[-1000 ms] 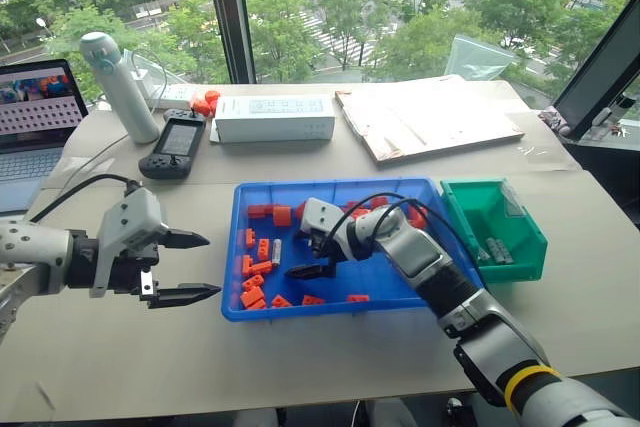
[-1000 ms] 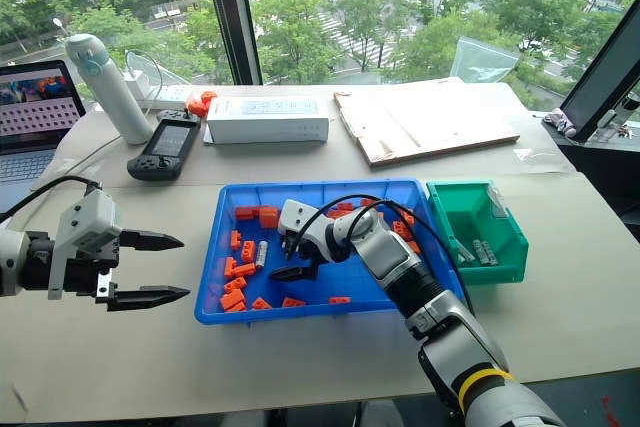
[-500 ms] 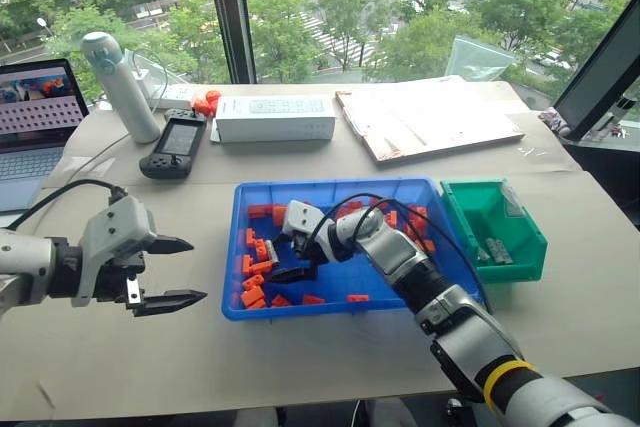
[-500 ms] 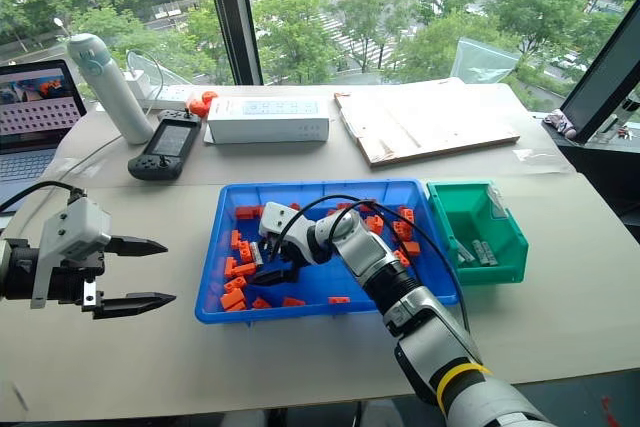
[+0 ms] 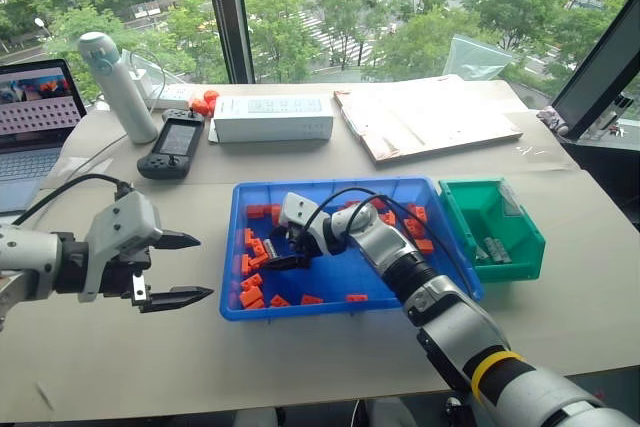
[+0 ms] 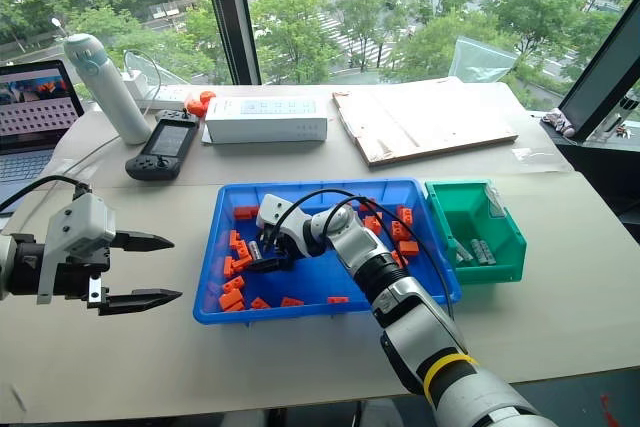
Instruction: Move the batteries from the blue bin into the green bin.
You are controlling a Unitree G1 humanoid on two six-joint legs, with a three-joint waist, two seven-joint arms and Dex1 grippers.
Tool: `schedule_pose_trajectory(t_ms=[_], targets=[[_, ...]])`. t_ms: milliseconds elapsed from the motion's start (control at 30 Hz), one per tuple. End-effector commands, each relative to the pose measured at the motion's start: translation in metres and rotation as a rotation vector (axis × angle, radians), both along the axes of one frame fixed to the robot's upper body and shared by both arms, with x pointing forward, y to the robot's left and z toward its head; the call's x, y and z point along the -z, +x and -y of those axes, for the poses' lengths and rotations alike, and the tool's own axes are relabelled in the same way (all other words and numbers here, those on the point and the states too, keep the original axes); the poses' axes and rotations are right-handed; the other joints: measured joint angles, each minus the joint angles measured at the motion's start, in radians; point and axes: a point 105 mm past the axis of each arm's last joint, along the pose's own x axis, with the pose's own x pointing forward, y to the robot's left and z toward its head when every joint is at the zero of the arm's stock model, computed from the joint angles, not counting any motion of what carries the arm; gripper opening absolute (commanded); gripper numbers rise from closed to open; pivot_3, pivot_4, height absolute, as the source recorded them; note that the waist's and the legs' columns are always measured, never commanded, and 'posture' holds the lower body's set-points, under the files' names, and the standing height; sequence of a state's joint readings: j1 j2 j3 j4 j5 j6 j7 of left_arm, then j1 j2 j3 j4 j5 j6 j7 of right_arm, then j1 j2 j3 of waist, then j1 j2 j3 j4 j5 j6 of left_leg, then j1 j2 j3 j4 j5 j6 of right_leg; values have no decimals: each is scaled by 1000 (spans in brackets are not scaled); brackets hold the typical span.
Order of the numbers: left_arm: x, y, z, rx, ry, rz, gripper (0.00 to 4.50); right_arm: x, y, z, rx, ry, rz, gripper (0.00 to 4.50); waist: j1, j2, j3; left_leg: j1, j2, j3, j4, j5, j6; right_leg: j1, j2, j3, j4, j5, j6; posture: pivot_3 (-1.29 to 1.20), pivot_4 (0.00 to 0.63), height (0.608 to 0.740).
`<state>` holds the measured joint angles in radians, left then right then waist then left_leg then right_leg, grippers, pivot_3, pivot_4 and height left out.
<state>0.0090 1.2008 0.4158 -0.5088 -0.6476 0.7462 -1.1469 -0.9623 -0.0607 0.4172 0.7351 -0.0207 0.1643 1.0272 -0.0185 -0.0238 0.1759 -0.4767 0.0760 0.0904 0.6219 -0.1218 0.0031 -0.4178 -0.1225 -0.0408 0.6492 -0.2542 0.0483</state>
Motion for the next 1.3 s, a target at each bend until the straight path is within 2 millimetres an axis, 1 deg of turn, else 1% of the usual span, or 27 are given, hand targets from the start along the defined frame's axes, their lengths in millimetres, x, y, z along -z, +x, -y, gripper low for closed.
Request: schedule_pose_trajectory(t_ms=[33, 67, 200, 300, 333, 400, 467, 500, 533, 567, 600, 633, 700, 733, 767, 833, 867, 900, 933, 1000, 1100, 1167, 1233, 1267, 1300], targets=[[-5, 0, 3, 12, 6, 32, 4500, 7, -2, 8, -5, -19, -27, 2426, 0, 0, 0, 0, 0, 0, 0, 0, 0, 0, 0, 0, 0, 0, 0, 0, 150, 730], [-4, 1, 3, 13, 5, 31, 4500, 7, -2, 10, -1, -21, -28, 2298, 1, 0, 0, 0, 0, 0, 0, 0, 0, 0, 0, 0, 0, 0, 0, 0, 150, 730], [-2, 3, 6, 25, 1, 29, 4500, 5, 1, 27, 27, -37, -15, 2289, 4, 0, 0, 0, 0, 0, 0, 0, 0, 0, 0, 0, 0, 0, 0, 0, 150, 730], [-3, 7, 10, 41, -11, 36, 4500, -6, 0, 45, 47, -25, -20, 2274, 9, 0, 0, 0, 0, 0, 0, 0, 0, 0, 0, 0, 0, 0, 0, 0, 150, 730], [-3, 8, 12, 51, -22, 38, 4500, -15, -1, 54, 61, -3, -32, 2273, 10, 0, 0, 0, 0, 0, 0, 0, 0, 0, 0, 0, 0, 0, 0, 0, 150, 730], [-3, 11, 16, 68, -43, 36, 4500, -35, -7, 66, 76, 63, -79, 2270, 14, 0, 0, -1, 0, 0, 1, 0, 0, 0, 0, 0, 0, 0, 0, 0, 150, 730], [-1, 12, 21, 92, -75, 22, 4500, -72, -19, 75, 64, 191, -139, 2266, 15, 0, 0, -1, 0, 0, 1, 0, 0, 0, 0, 0, 0, 0, 0, 0, 150, 730], [1, 14, 24, 108, -94, 16, 4500, -92, -23, 84, 68, 242, -151, 2264, 15, 0, 0, -2, 0, 0, 1, 0, 0, 1, 0, 0, 1, 0, 0, 0, 150, 730], [1, 16, 28, 123, -122, 20, 4500, -107, -23, 100, 100, 256, -132, 2263, 15, 0, 0, -2, 0, 0, 1, 1, 2, 1, 0, 1, 2, 0, -1, 0, 150, 730], [-1, 19, 33, 132, -159, 25, 4500, -118, -20, 117, 152, 248, -103, 2262, 15, 0, 0, -3, 0, 1, 1, 3, 5, 0, 0, 1, 4, 0, -1, 0, 150, 730], [-5, 23, 39, 143, -212, 35, 4500, -127, -11, 147, 258, 218, -53, 2261, 18, 0, 0, -3, 0, 1, 2, 5, 7, -1, 0, 1, 5, 0, -1, 0, 150, 730], [-8, 26, 44, 157, -256, 40, 4500, -135, -6, 172, 349, 190, -13, 2257, 28, 0, 0, -3, 0, 1, 2, 5, 8, -1, 0, 1, 6, 0, -1, 0, 150, 730], [-10, 29, 54, 196, -313, 32, 4500, -148, -1, 216, 504, 146, 46, 2253, 44, -1, 0, -3, 0, 0, 4, 4, 7, -2, 0, -1, 5, 0, -1, 0, 150, 730], [-9, 30, 57, 215, -321, 26, 4500, -153, -1, 233, 564, 130, 65, 2251, 48, 0, 0, -2, 0, 0, 4, 3, 6, -2, 0, -1, 3, 0, 0, 0, 150, 730], [-9, 32, 61, 228, -328, 22, 4500, -155, -1, 251, 622, 107, 81, 2243, 47, -1, 0, -2, 0, 0, 4, 0, 1, -2, 0, -1, 2, 0, 0, 0, 150, 730], [-8, 37, 65, 242, -335, 20, 4500, -152, -1, 281, 726, 49, 108, 2243, 43, -1, 0, -2, 0, 1, 4, 0, 1, 1, 0, 0, 0, 0, 0, 0, 150, 730], [-7, 39, 67, 248, -335, 19, 4500, -150, -1, 293, 771, 22, 117, 2243, 40, -1, 0, -2, 0, 1, 4, 1, 3, 3, 0, 0, 0, 0, 0, 0, 150, 730], [-7, 41, 69, 257, -337, 17, 4500, -146, -2, 304, 802, 5, 113, 2239, 34, -1, -1, -2, 0, 1, 4, 4, 8, 3, 0, 0, 0, 0, 0, 0, 150, 730], [-6, 42, 71, 264, -339, 15, 4500, -142, -4, 310, 817, -8, 110, 2235, 31, -1, -1, -1, 0, 1, 4, 4, 9, 4, 0, 0, 0, 0, 0, 0, 150, 730], [-7, 44, 74, 292, -347, 19, 4500, -128, -3, 323, 868, -41, 105, 2235, 26, -1, -1, -1, 0, 1, 3, 4, 9, 4, 0, 1, 0, 0, 0, 0, 150, 730], [-7, 46, 75, 299, -349, 29, 4500, -118, -4, 326, 881, -51, 100, 2235, 23, -1, 0, -1, 0, 2, 3, 4, 9, 3, 0, 1, 0, 0, 0, 0, 150, 730], [-7, 50, 76, 288, -344, 47, 4500, -106, -2, 333, 910, -90, 103, 2235, 24, 0, 0, -1, 0, 2, 3, 4, 9, 3, 0, 1, 0, 0, 0, 0, 150, 730], [-6, 51, 76, 284, -342, 47, 4500, -96, 1, 344, 957, -138, 122, 3228, 27, -1, 0, -1, 0, 2, 4, 4, 9, 4, 0, 1, 0, 0, 0, 0, 150, 730], [-6, 51, 76, 279, -339, 48, 4500, -96, 2, 345, 968, -127, 126, 3456, 27, 0, 0, -1, 0, 2, 4, 4, 10, 5, 0, 1, 0, 0, 0, 0, 150, 730], [-7, 52, 75, 271, -345, 54, 4500, -99, 2, 343, 967, -106, 128, 3797, 29, -1, 0, -1, 0, 2, 4, 4, 10, 5, 0, 1, 0, 0, 0, 0, 150, 730]])
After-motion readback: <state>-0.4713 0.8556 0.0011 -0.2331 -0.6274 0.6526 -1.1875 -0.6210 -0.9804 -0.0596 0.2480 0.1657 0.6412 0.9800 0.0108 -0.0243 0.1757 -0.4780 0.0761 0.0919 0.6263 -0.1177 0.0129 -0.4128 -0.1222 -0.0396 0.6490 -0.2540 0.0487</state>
